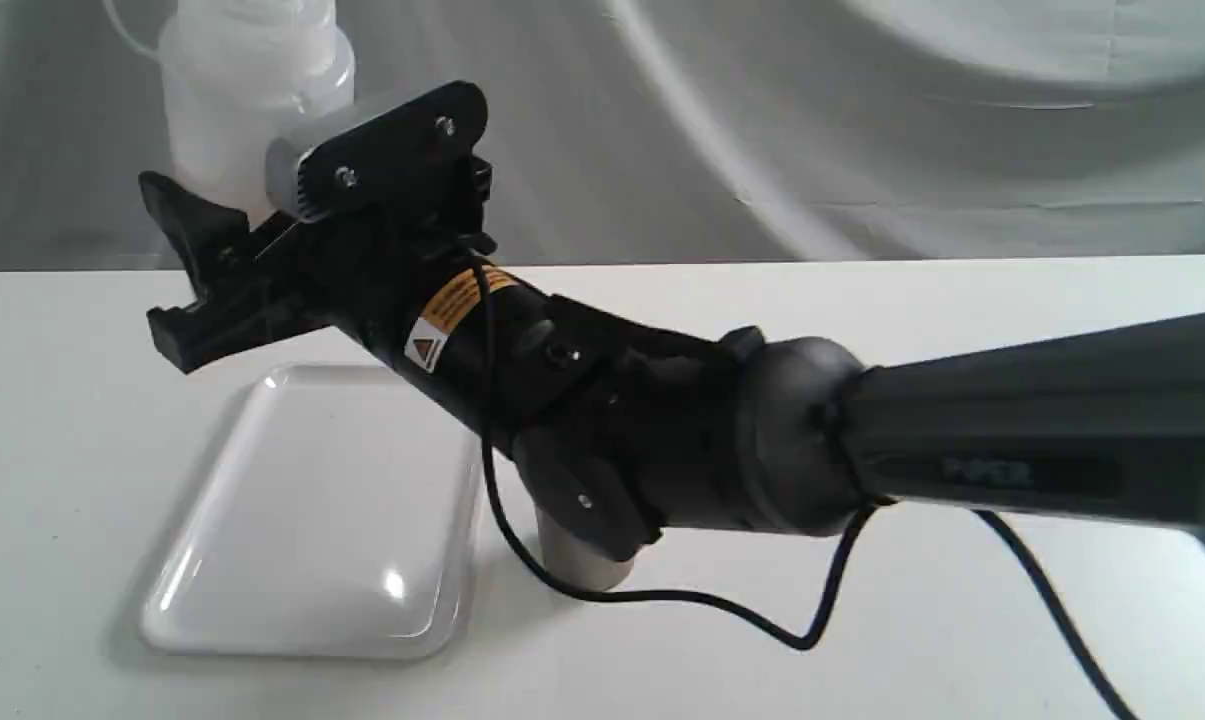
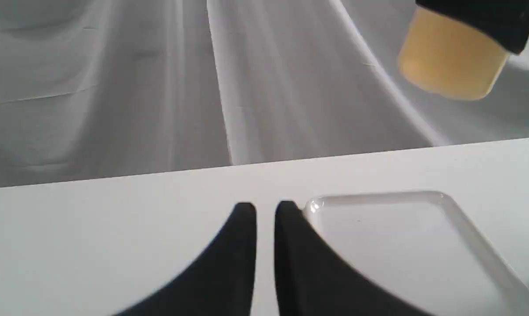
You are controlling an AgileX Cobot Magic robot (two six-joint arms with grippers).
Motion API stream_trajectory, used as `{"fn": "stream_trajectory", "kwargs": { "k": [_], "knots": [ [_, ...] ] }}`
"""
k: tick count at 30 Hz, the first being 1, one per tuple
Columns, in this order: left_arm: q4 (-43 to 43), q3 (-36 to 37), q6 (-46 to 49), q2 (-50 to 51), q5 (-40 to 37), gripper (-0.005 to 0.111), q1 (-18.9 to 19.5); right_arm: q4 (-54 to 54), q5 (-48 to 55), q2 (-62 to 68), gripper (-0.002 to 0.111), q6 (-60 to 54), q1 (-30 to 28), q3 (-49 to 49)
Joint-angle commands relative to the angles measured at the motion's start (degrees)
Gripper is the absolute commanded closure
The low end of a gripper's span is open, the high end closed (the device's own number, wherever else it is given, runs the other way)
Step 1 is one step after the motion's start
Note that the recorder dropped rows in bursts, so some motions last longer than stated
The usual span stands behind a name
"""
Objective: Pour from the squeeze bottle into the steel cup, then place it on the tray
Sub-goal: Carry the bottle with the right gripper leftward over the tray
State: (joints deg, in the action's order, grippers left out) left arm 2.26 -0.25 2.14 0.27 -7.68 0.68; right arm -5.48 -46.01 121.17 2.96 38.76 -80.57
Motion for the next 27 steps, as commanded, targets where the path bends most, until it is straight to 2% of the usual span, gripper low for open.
{"fn": "stream_trajectory", "kwargs": {
  "k": [1, 16, 27],
  "knots": [
    [0.04, 0.25, -0.05, -0.27, 0.09, 0.098, -0.28, 0.95, -2.95, 2.01, 0.104, -0.02, 0.61, -2.24],
    [0.04, 0.25, -0.28, -0.27, 0.09, 0.098, -0.28, 4.18, 3.42, 4.07, 0.105, -5.48, 3.38, -5.57],
    [0.04, 0.25, -0.09, -0.27, 0.09, 0.098, -0.28, 13.32, 0.5, 8.18, 0.108, -9.47, 6.18, -5.57]
  ]
}}
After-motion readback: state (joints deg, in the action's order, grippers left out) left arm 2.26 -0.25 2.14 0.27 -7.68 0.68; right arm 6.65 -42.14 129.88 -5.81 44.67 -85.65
